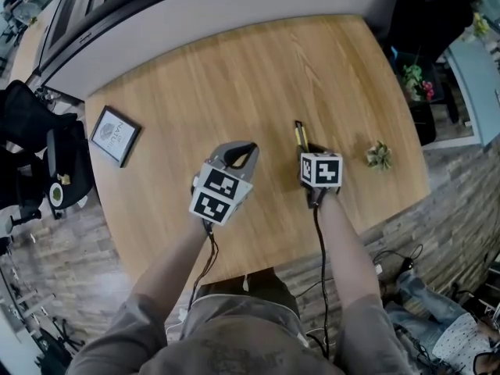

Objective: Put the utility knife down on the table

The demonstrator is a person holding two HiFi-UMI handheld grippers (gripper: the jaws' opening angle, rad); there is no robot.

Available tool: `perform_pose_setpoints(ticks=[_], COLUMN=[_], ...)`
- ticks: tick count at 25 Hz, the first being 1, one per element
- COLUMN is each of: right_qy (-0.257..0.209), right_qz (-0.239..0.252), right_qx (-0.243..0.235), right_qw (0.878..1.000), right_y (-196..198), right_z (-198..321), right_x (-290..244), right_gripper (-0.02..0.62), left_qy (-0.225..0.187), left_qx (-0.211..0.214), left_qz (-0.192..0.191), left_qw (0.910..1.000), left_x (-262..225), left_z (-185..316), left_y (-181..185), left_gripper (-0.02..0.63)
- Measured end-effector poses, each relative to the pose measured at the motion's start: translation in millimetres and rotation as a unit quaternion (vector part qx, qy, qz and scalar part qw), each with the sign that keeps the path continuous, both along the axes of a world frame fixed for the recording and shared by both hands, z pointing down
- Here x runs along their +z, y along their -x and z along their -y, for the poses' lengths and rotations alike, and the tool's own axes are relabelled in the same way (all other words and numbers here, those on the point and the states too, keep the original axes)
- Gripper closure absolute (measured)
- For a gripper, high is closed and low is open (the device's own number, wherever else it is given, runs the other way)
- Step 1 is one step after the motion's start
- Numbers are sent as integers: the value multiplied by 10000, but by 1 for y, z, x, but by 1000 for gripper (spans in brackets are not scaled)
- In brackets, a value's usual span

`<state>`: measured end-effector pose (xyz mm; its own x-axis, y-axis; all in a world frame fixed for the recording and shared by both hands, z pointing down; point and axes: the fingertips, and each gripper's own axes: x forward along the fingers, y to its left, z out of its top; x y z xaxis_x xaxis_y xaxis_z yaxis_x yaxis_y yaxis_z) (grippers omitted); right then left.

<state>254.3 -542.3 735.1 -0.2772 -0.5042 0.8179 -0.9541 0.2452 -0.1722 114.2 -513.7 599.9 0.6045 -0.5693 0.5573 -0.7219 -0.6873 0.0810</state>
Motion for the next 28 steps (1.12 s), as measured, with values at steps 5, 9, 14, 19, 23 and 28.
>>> perform_pose_setpoints(ticks=[5,9,14,19,23,28], right_qy=[-73,-393,-1130,-2016,-2590,-3164], right_qz=[161,244,484,658,711,680], right_qx=[-133,-73,-137,-211,-266,-344], right_qw=[9998,9989,9923,9770,9629,9455], right_y=[8,2,4,3,5,9], right_z=[-2,1,-10,-41,-78,-129], right_x=[-12,-52,-132,-223,-283,-345], right_gripper=[468,468,471,494,506,529], left_qy=[39,-66,-392,-814,-1360,-1716], left_qx=[49,74,82,32,109,234], left_qz=[29,21,-8,-513,-521,-574], left_qw=[10000,9999,9992,9953,9893,9832], left_x=[-1,-16,-53,-109,-159,-203], left_z=[-7,-8,-8,-18,-37,-64], left_y=[7,10,13,15,19,21], left_gripper=[607,607,607,607,607,607])
